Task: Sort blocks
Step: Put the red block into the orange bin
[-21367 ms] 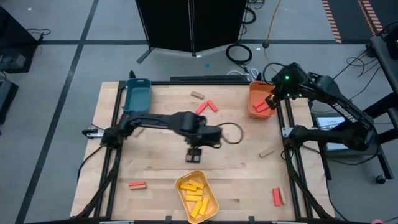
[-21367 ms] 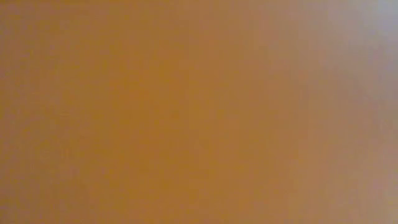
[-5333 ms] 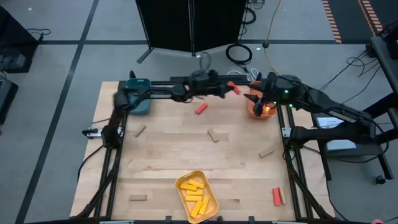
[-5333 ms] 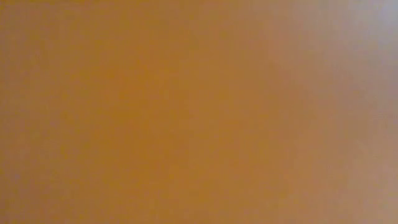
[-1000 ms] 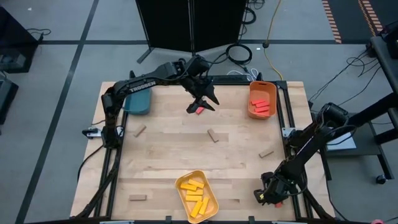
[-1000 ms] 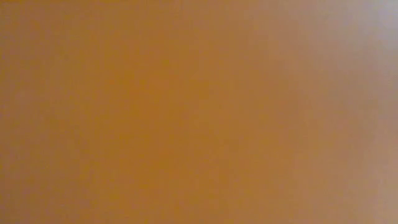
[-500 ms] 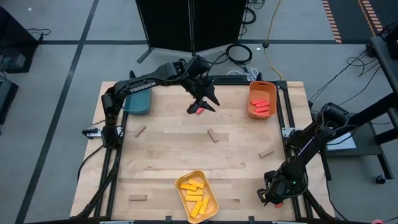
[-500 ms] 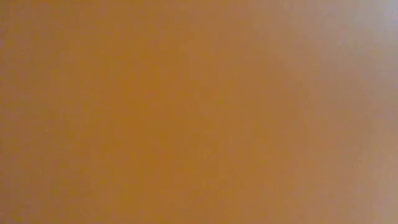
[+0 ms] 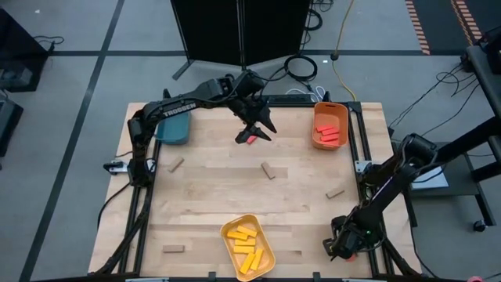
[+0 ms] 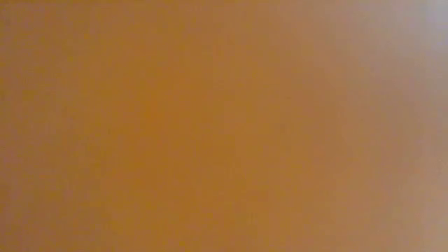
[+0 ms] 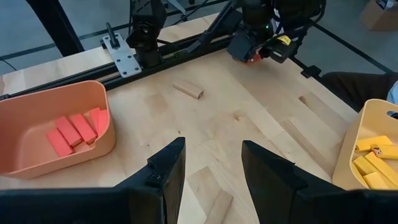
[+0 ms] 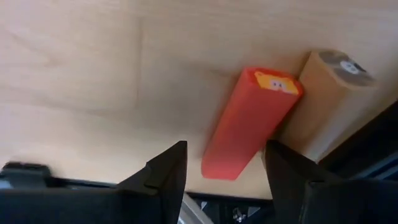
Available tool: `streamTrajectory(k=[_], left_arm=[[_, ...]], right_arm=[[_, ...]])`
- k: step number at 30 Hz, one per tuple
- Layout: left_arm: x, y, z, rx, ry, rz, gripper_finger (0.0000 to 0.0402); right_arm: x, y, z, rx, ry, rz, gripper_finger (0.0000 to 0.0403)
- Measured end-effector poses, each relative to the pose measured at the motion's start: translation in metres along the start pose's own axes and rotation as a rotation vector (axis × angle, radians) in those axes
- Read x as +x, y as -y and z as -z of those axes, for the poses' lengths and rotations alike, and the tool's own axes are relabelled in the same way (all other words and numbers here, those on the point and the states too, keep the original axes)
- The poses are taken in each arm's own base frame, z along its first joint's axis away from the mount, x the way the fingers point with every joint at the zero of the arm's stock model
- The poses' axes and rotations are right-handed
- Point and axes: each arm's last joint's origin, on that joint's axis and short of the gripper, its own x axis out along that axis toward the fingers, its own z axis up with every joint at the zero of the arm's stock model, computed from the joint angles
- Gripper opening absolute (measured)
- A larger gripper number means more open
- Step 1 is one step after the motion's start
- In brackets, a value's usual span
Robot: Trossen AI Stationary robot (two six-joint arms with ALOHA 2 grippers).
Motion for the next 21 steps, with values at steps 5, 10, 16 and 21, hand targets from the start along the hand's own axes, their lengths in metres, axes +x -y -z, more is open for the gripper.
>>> streamTrajectory(k=[5,10,16,21], left_arm=[[0.0,0.0,0.0,-0.001,-0.001,0.0,0.0153],[0.0,0.0,0.0,-0.002,-0.002,0.001,0.0153],[0.0,0.0,0.0,-0.003,-0.002,0.001,0.0153],[0.0,0.0,0.0,-0.004,-0.002,0.001,0.0153]], right_arm=[[0.01,-0.002,-0.003,0.004,0.015,0.021,0.0162],[0.022,-0.006,-0.005,0.004,0.009,0.047,0.0144],[0.022,-0.006,-0.004,-0.013,-0.001,0.044,0.0073],[0.012,-0.005,-0.001,-0.064,-0.003,-0.008,0.0021]])
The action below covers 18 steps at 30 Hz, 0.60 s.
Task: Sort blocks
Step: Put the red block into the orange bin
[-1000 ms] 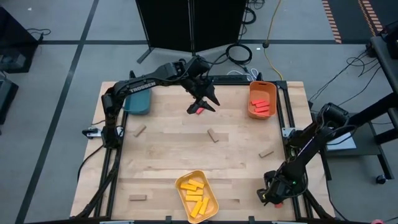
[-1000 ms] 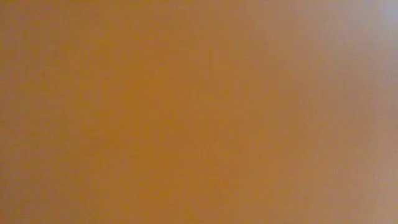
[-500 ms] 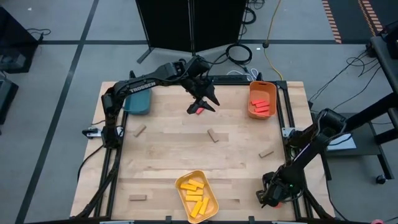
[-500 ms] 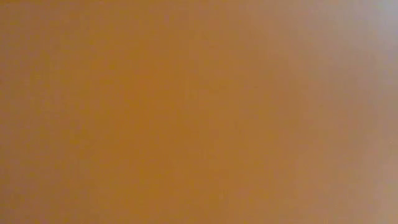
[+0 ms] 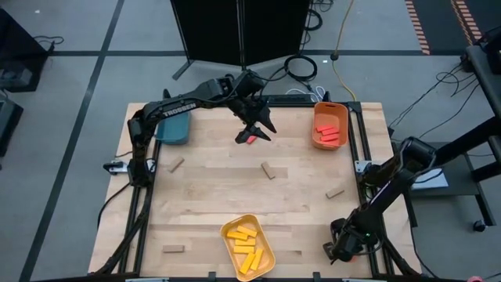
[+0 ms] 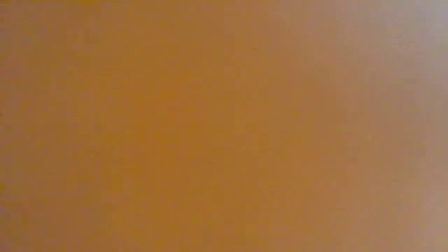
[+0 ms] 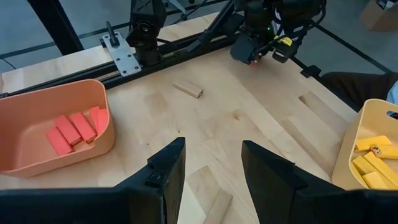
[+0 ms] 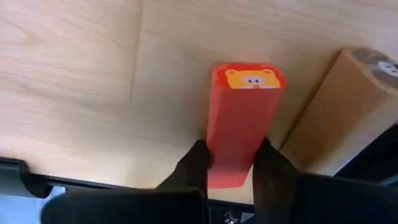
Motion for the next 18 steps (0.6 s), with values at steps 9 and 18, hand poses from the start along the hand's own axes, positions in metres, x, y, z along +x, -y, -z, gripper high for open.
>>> streamTrajectory(k=[9,18], left_arm=[[-0.002,0.003,-0.002,-0.003,0.108,0.14,0.0153],[0.008,0.008,-0.003,0.018,0.312,0.434,0.0153]], right_arm=[[-0.033,-0.003,0.002,-0.091,0.196,-0.319,0.0024],[-0.079,-0.009,-0.006,-0.35,0.716,-0.685,0.0022]])
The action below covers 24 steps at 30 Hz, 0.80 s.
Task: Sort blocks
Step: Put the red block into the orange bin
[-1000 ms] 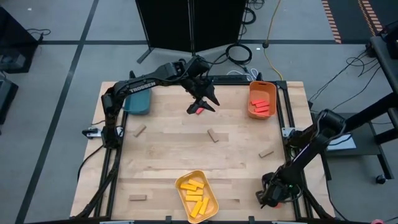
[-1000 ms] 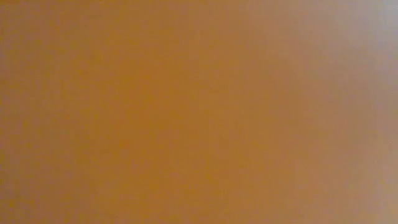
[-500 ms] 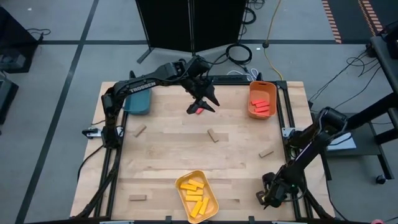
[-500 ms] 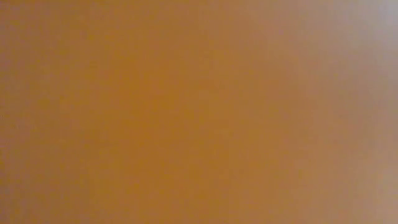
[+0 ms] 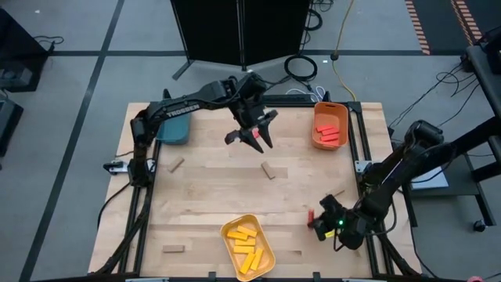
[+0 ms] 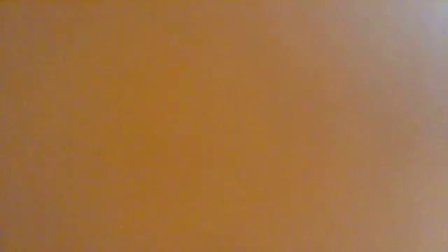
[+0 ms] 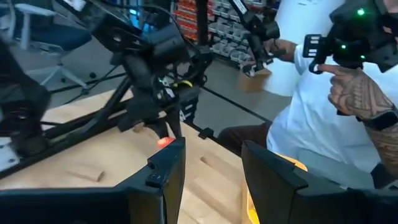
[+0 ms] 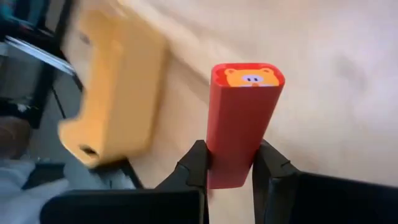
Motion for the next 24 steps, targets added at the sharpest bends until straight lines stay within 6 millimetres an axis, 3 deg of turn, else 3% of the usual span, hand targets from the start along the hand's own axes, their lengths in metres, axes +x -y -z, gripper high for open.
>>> streamTrajectory(k=[11,16,24], left_arm=[[0.049,-0.019,0.026,-0.016,-0.008,0.095,0.0153],[0.071,-0.031,0.037,-0.033,-0.032,0.075,0.0153],[0.091,-0.051,0.045,-0.071,-0.083,-0.127,0.0153]], right_arm=[[-0.017,-0.011,-0.034,-0.376,0.387,-0.052,0.0022],[-0.02,-0.014,-0.043,-0.438,0.417,-0.041,0.0022],[-0.022,-0.014,-0.047,-0.471,0.414,-0.037,0.0022]])
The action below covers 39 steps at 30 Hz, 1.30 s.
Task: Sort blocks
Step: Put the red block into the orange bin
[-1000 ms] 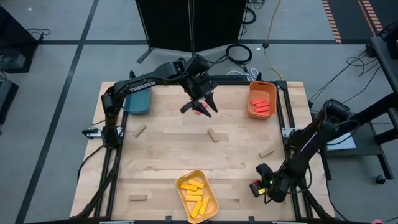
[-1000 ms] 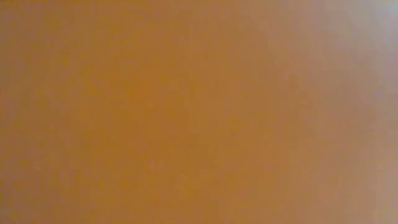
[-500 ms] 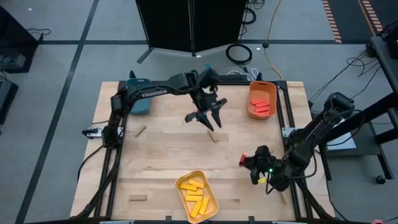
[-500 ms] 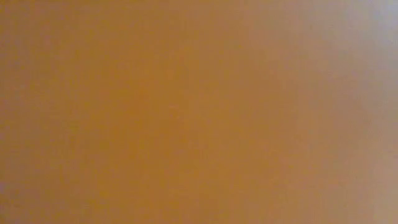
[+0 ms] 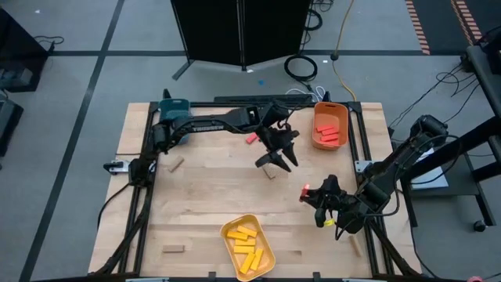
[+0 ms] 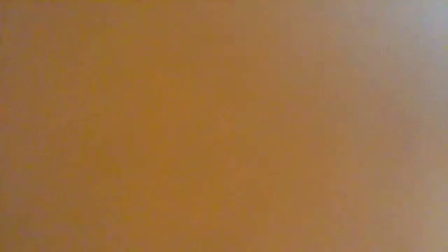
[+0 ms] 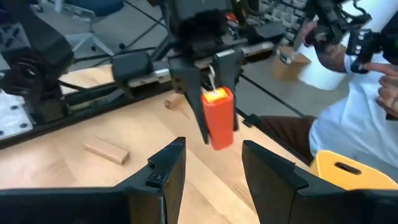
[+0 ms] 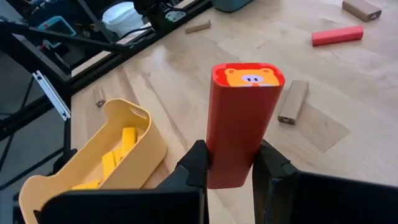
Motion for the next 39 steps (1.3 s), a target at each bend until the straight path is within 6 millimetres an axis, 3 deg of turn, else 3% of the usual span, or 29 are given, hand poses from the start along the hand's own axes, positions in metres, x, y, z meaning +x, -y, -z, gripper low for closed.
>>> streamTrajectory(k=[12,17,20,25,28,35,39], left_arm=[[0.011,-0.006,-0.009,0.053,0.103,0.015,0.0152],[0.022,-0.018,0.026,-0.042,0.16,-0.053,0.014],[0.016,-0.023,0.046,-0.086,0.27,-0.099,0.0132],[-0.008,-0.025,0.053,-0.03,0.455,-0.153,0.0129],[-0.01,-0.026,0.056,-0.021,0.467,-0.186,0.0131],[0.019,-0.011,0.051,0.18,0.444,-0.251,0.0166],[0.026,-0.01,0.04,0.17,0.416,-0.235,0.0196]], right_arm=[[0.0,0.003,-0.001,-0.201,0.059,0.05,0.0023],[-0.003,0.007,-0.004,-0.276,0.061,0.071,0.0023],[-0.009,0.014,-0.009,-0.297,0.051,0.089,0.0023],[-0.022,0.026,-0.022,-0.293,0.059,0.092,0.0023],[-0.028,0.029,-0.03,-0.3,0.095,0.089,0.0023],[-0.024,0.037,-0.043,-0.308,0.153,0.157,0.0023],[-0.019,0.04,-0.047,-0.313,0.136,0.183,0.0023]])
